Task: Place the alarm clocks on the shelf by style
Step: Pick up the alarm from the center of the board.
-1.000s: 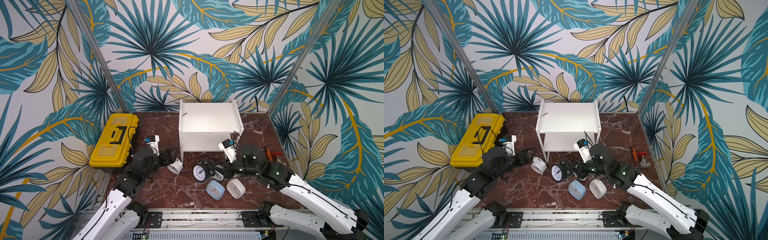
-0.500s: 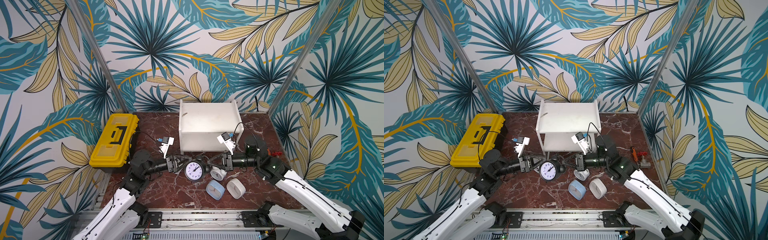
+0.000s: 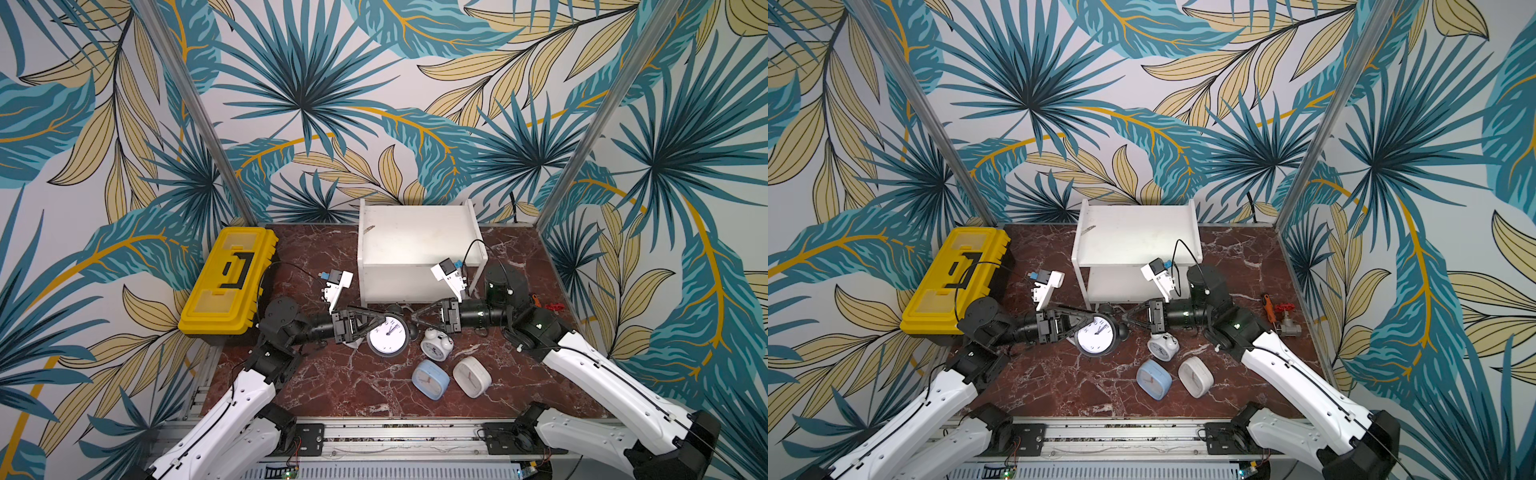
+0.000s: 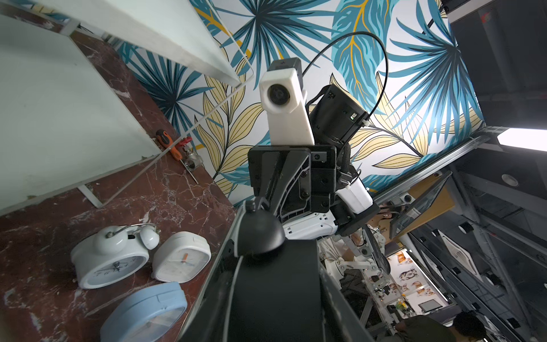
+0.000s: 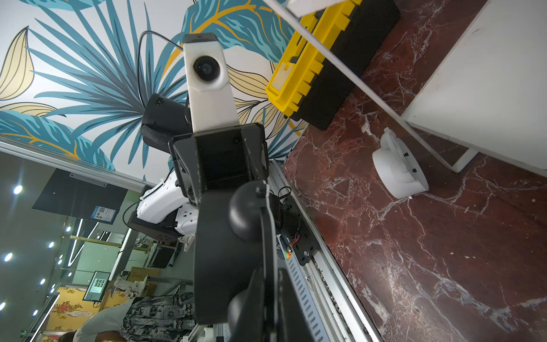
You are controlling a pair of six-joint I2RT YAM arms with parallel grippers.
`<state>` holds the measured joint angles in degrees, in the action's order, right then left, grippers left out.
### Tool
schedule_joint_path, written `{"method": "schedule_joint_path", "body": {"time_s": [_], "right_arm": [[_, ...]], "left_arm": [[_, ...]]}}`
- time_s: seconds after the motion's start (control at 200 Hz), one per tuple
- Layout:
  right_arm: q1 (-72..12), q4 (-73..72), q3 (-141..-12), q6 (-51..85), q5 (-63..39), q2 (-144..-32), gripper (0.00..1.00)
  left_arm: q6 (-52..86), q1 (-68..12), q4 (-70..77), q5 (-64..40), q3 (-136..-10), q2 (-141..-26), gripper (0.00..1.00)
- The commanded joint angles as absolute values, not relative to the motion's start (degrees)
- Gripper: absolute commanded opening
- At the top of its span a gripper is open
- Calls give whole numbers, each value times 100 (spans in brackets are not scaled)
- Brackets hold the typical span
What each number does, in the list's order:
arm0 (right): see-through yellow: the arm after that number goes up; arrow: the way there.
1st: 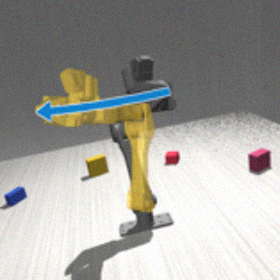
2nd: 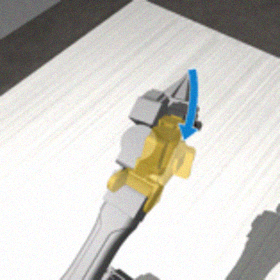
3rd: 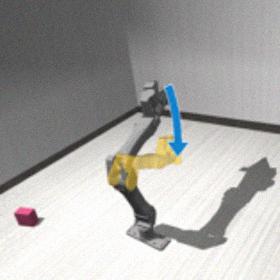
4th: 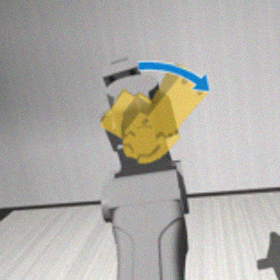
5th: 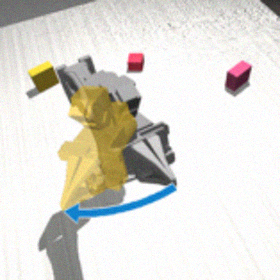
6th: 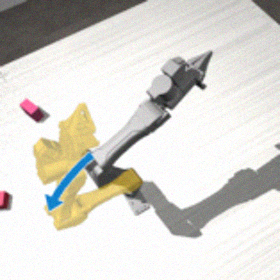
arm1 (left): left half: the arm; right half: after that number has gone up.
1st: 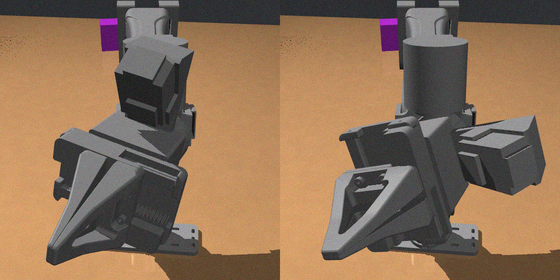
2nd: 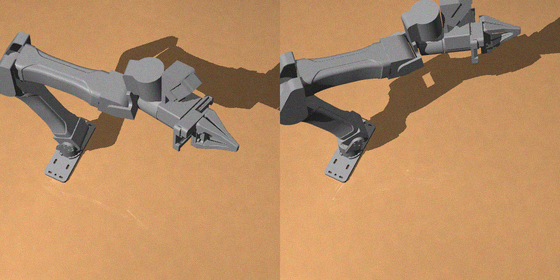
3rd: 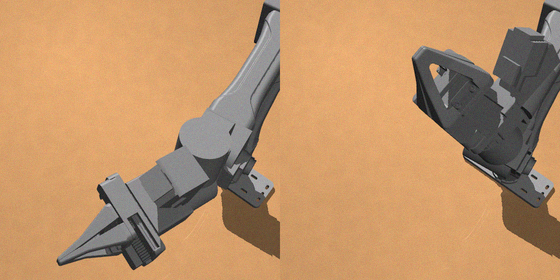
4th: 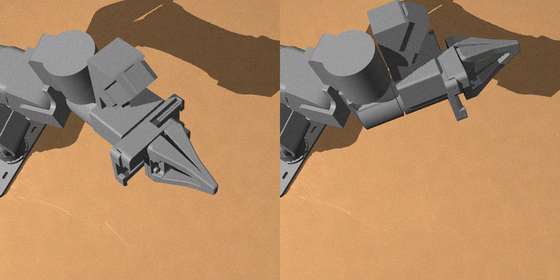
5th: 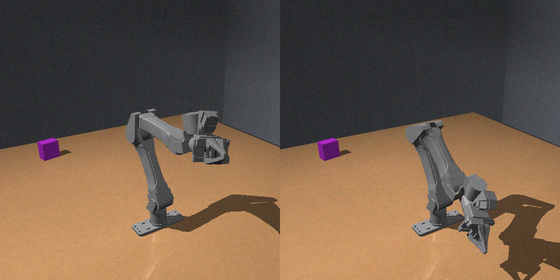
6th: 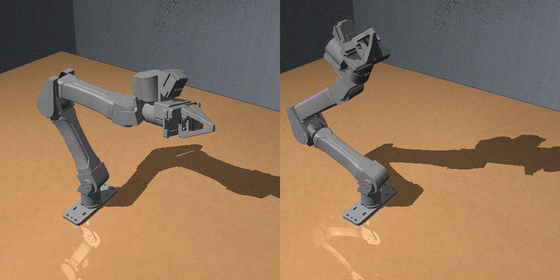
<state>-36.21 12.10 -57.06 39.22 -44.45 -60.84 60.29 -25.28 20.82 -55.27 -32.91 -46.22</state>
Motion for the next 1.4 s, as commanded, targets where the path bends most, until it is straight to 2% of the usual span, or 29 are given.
{"method": "schedule_joint_path", "body": {"time_s": [0.0, 0.03, 0.11, 0.145, 0.165, 0.18, 0.215, 0.28, 0.506, 0.561, 0.691, 0.861, 1.037, 1.182, 1.282, 1.397], "right_arm": [[-3659, 960, -5887, 3914, -4337, -6090, 2], [-3664, 1021, -5959, 3903, -4238, -6089, 10], [-3665, 1141, -6166, 3943, -3926, -6073, 41], [-3669, 1193, -6278, 3976, -3694, -6039, 50], [-3679, 1189, -6304, 4020, -3525, -6019, 62], [-3694, 1182, -6301, 4062, -3405, -5998, 67], [-3740, 988, -6229, 4178, -3155, -5904, 73], [-3962, 365, -5887, 4380, -2712, -5687, 77], [-5120, -32, -5347, 4456, -826, -5364, 83], [-5247, -74, -5281, 4553, -563, -5374, 90], [-5335, 252, -5256, 4799, 45, -5433, 91], [-5348, 65, -5305, 4810, -163, -5430, 91], [-5359, -461, -5597, 4772, -1182, -5902, 91], [-5344, -209, -6258, 4683, -1126, -6320, 89], [-5344, 344, -6939, 4670, -1135, -6617, 83], [-5342, 231, -7019, 4737, -1288, -6792, 67]], "left_arm": [[6161, -2535, 2470, -5357, -3174, -4666, 27], [6214, -2539, 2594, -5314, -3165, -4696, 26], [6343, -2539, 2825, -5161, -3197, -4806, 24], [6435, -2535, 2958, -5057, -3199, -4852, 24], [6498, -2540, 3024, -4984, -3187, -4866, 24], [6553, -2538, 3096, -4904, -3176, -4872, 24], [6688, -2545, 3319, -4757, -3128, -4892, 24], [6939, -2638, 3784, -4483, -3016, -4899, 25], [7072, -2909, 4055, -3913, -2992, -4790, 25], [7059, -2933, 4052, -3769, -2926, -4689, 24], [7006, -2940, 3981, -3450, -2796, -4404, 23], [6823, -2944, 3720, -2914, -2834, -4156, 21], [6657, -2944, 3810, -2715, -2915, -4277, 21], [6972, -2948, 4327, -1922, -2932, -4523, 19], [6954, -2912, 4230, -1973, -3373, -4807, 19], [6902, -2918, 4269, -2551, -3821, -5121, 18]]}}
